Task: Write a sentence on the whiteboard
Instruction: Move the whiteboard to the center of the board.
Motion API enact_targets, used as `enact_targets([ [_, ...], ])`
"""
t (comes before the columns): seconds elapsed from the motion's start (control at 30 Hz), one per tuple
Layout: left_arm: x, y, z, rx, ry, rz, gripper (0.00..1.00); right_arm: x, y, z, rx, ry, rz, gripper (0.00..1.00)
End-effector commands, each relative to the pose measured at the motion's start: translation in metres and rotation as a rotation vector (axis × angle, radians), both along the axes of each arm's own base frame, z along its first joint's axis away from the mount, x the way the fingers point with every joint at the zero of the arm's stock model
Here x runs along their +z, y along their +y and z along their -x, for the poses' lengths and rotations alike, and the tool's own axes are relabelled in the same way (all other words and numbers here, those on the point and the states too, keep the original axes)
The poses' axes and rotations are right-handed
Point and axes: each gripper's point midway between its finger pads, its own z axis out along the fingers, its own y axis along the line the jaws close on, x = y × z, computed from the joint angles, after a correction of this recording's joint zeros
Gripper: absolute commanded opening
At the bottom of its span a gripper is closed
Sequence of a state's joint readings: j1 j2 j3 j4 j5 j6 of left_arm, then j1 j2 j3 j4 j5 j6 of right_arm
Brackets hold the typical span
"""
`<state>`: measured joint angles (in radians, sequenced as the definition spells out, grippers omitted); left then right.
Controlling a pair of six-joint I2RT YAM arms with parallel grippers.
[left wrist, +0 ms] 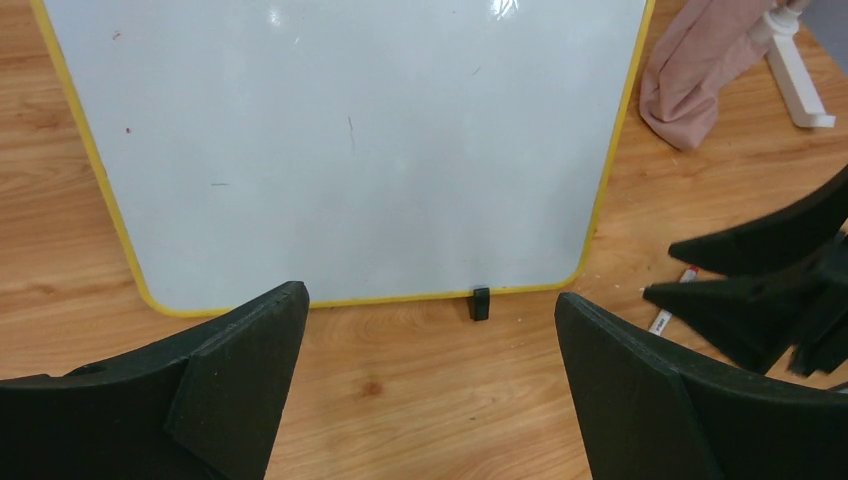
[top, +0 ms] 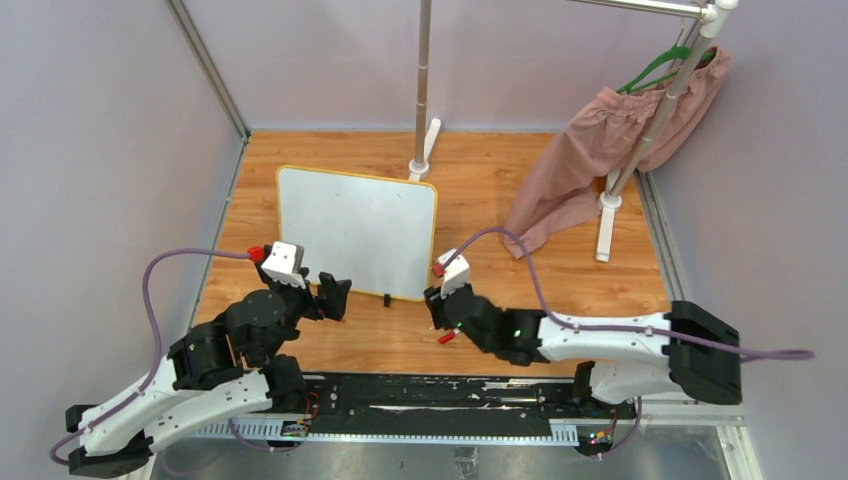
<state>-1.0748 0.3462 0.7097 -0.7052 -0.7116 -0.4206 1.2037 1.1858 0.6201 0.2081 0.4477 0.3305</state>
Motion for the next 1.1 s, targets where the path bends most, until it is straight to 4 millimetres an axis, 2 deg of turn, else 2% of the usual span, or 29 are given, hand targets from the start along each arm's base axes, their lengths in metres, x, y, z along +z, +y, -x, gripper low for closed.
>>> enact_targets([
  [0.0,0.005,0.009,-0.001,0.044,-0.021,0.056,1.0,-0.012,-0.01,0.002,-0.31,-0.118,0.109,0.52],
  [0.13,0.009,0.022,0.0,0.091,-0.041,0.095,1.0,-0.039,0.017,0.011,-0.39,-0.04,0.198,0.55],
  [0.3,0.013,0.032,0.001,0.122,-0.058,0.134,1.0,-0.055,0.069,0.018,-0.389,0.02,0.178,0.59],
  [0.43,0.017,0.039,0.002,0.142,-0.069,0.158,1.0,-0.063,0.089,0.019,-0.394,0.054,0.174,0.59],
  [0.67,0.019,0.048,0.004,0.17,-0.087,0.201,1.0,-0.08,0.098,0.012,-0.477,0.095,0.15,0.59],
  [0.87,0.019,0.048,0.004,0.175,-0.084,0.196,1.0,-0.088,0.107,0.005,-0.534,0.122,0.147,0.59],
  [1.07,0.018,0.046,0.004,0.167,-0.08,0.194,1.0,-0.105,0.104,-0.004,-0.579,0.13,0.172,0.56],
])
